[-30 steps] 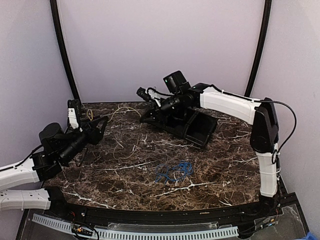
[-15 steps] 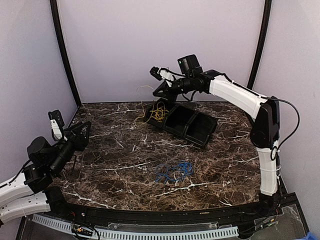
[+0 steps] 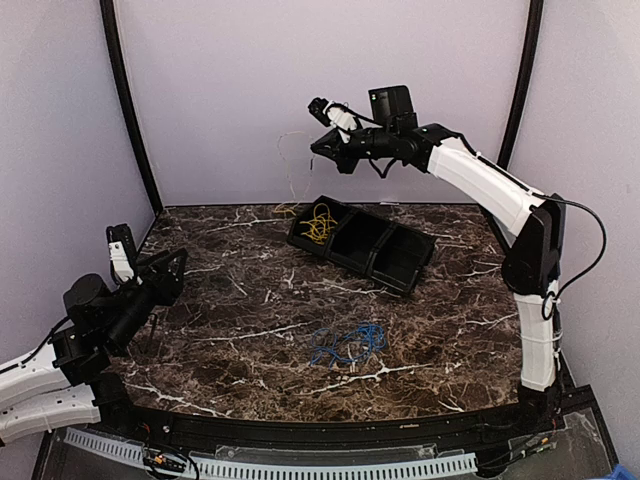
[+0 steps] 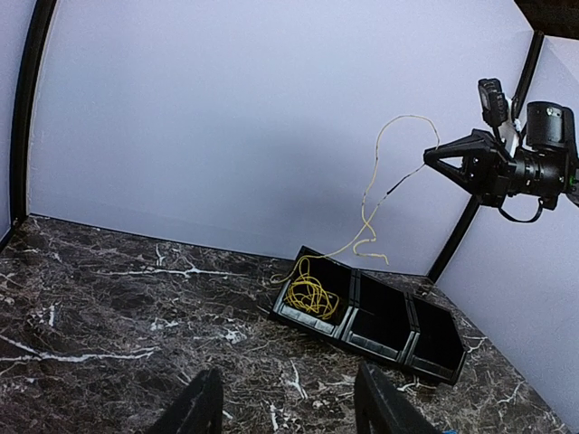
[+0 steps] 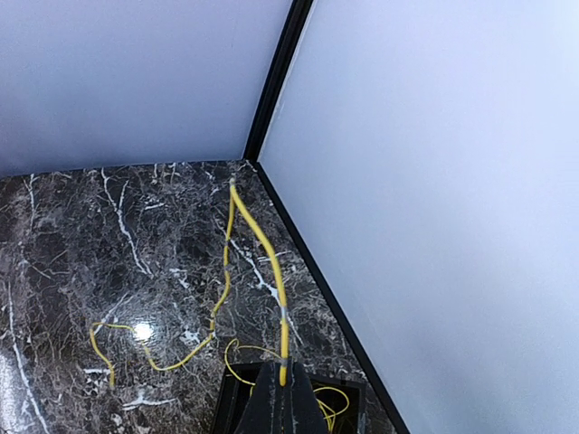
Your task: Untangle the cables
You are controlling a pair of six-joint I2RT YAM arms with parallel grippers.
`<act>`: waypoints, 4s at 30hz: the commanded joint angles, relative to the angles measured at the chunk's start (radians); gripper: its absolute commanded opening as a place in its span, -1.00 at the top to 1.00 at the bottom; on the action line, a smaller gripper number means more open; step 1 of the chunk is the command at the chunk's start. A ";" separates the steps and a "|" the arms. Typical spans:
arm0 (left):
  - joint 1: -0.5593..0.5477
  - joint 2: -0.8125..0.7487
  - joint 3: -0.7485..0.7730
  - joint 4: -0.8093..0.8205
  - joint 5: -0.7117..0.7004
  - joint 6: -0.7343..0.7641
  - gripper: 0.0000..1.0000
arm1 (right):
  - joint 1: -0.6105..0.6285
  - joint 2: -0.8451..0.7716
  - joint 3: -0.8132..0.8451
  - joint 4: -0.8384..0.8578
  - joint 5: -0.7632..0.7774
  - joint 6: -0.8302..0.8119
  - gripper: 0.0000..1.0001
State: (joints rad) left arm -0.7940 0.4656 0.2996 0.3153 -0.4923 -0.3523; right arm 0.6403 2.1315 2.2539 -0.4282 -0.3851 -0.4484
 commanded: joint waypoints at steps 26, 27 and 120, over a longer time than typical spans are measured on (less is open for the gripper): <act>0.006 0.050 0.003 0.074 0.016 -0.048 -0.04 | -0.024 -0.169 0.030 0.093 0.179 -0.121 1.00; 0.006 0.051 0.006 0.073 0.017 -0.048 -0.04 | -0.028 -0.175 0.024 0.094 0.181 -0.124 1.00; 0.006 -0.068 -0.071 -0.107 0.004 -0.219 -0.02 | -0.115 0.330 -0.064 0.342 0.229 -0.236 1.00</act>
State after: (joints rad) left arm -0.7940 0.4191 0.2794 0.1917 -0.4644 -0.5529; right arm 0.5709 2.4592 2.2272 -0.1570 -0.1238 -0.7094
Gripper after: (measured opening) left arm 0.510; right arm 0.009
